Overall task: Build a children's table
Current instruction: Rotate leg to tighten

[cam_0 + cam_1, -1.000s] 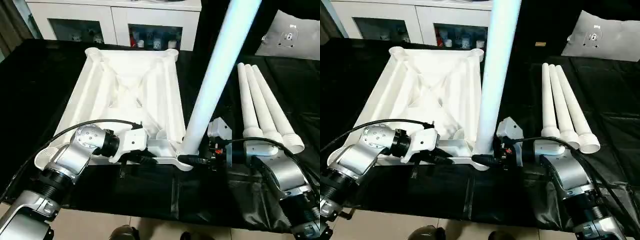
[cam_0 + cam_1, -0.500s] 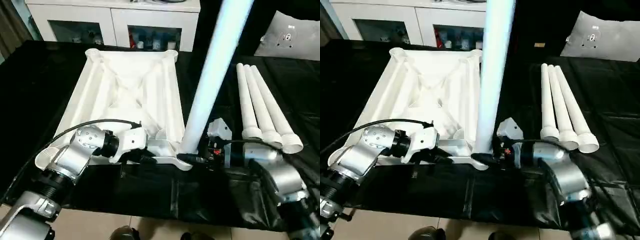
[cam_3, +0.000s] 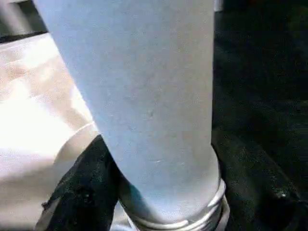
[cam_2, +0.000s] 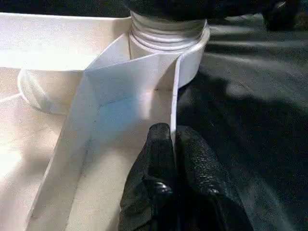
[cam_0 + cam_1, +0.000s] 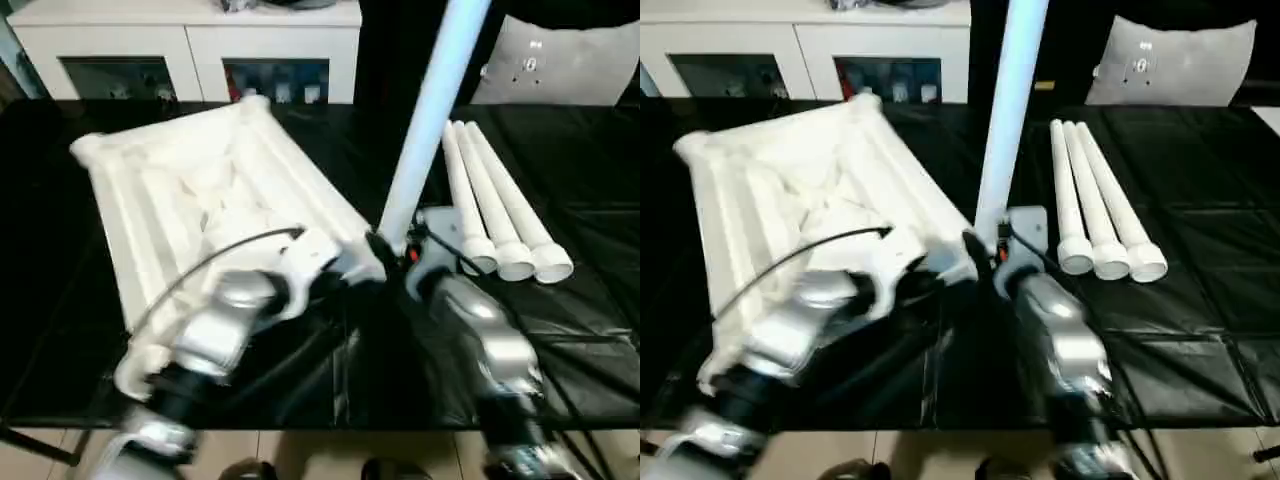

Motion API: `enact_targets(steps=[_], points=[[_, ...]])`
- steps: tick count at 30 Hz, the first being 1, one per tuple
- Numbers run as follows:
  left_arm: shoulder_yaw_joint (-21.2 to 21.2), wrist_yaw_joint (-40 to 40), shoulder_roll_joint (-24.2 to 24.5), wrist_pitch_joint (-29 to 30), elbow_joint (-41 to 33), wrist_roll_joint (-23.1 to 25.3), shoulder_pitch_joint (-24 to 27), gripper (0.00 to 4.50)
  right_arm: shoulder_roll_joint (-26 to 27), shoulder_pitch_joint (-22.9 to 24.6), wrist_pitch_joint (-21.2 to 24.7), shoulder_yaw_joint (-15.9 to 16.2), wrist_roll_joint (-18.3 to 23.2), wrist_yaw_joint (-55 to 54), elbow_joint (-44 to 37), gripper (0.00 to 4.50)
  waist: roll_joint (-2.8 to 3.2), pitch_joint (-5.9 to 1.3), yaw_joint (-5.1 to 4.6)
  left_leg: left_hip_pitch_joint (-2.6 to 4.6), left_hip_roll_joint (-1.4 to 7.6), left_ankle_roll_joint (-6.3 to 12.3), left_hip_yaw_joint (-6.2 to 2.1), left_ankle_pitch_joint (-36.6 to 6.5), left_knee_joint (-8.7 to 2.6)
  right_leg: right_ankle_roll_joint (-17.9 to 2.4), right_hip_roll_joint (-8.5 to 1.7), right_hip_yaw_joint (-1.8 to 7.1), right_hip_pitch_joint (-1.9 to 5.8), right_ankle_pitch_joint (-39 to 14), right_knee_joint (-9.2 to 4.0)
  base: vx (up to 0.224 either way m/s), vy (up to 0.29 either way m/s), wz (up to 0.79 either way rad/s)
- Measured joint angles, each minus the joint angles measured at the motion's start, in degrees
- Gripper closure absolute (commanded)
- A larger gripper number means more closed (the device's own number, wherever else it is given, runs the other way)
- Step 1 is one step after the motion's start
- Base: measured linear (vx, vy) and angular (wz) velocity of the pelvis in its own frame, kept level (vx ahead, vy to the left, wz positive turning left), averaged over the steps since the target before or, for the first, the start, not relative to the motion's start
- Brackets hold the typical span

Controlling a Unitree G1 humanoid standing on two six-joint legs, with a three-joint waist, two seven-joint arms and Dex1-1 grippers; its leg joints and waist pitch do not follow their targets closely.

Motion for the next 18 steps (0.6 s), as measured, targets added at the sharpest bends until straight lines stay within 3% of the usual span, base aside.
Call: enact_targets(steps=[1, 2, 3, 7, 12, 18], points=[[-0.04, 0.96, -0.61, 0.19, -0.02, 0.09, 0.0, 4.5, 0.31, -0.38, -0.42, -0.01, -0.49, -1.04, 0.49, 1.85, 0.03, -0.02, 0.03, 0.0, -0.03, 0.0, 0.0, 0.0, -0.14, -0.01, 0.0, 0.01, 0.01, 0.01, -0.12, 0.0, 0.0, 0.0], [-0.21, 2.11, -1.05, 0.43, -0.22, 0.62, -0.06, 4.5, 1.3, -1.06, -1.69, -0.04, -1.22, -3.08, 1.67, 1.33, 0.02, -0.03, -0.03, 0.01, -0.07, 0.01, 0.01, 0.01, -0.35, -0.04, 0.0, 0.04, 0.0, 0.03, -0.23, 0.0, 0.0, 0.0], [-0.28, 2.48, -1.21, 0.52, -0.26, 0.68, -0.14, 4.5, 1.66, -1.21, -2.13, -0.05, -1.48, -3.94, 1.95, 1.19, 0.01, -0.03, 0.0, -0.01, -0.08, 0.01, 0.01, 0.01, -0.41, -0.07, 0.01, 0.03, -0.02, 0.06, -0.26, 0.0, 0.0, 0.0], [-1.02, 4.25, -1.36, 1.53, -1.74, 1.83, -0.28, 4.5, 3.43, -0.64, -3.96, -0.03, -3.47, -5.56, 4.21, 0.84, -0.09, -0.02, -0.13, -0.17, -0.05, 0.04, 0.01, -0.02, -0.54, -0.36, 0.02, -0.04, -0.21, 0.92, -0.26, 0.0, 0.0, 0.0], [-1.88, 3.27, 0.76, 1.35, -3.48, 2.31, -0.36, 4.5, 3.94, -0.9, -5.38, 0.15, -2.83, -4.52, 4.33, 0.51, -0.12, -0.04, -0.14, -0.47, 0.15, 0.02, 0.02, 0.01, -0.87, -0.29, 0.19, -0.17, -0.67, 1.12, -0.23, 0.0, 0.0, 0.0], [-2.23, -0.8, 4.96, -0.34, -4.45, 1.38, -0.24, 4.5, -0.52, 2.08, -5.73, 0.93, -0.56, 2.02, 1.23, 0.05, -0.09, -0.05, 0.02, -0.87, 0.27, 0.26, 0.02, 0.2, -0.83, -0.31, 0.25, -0.28, -1.06, 1.13, -0.18, 0.0, 0.0, 0.0]])
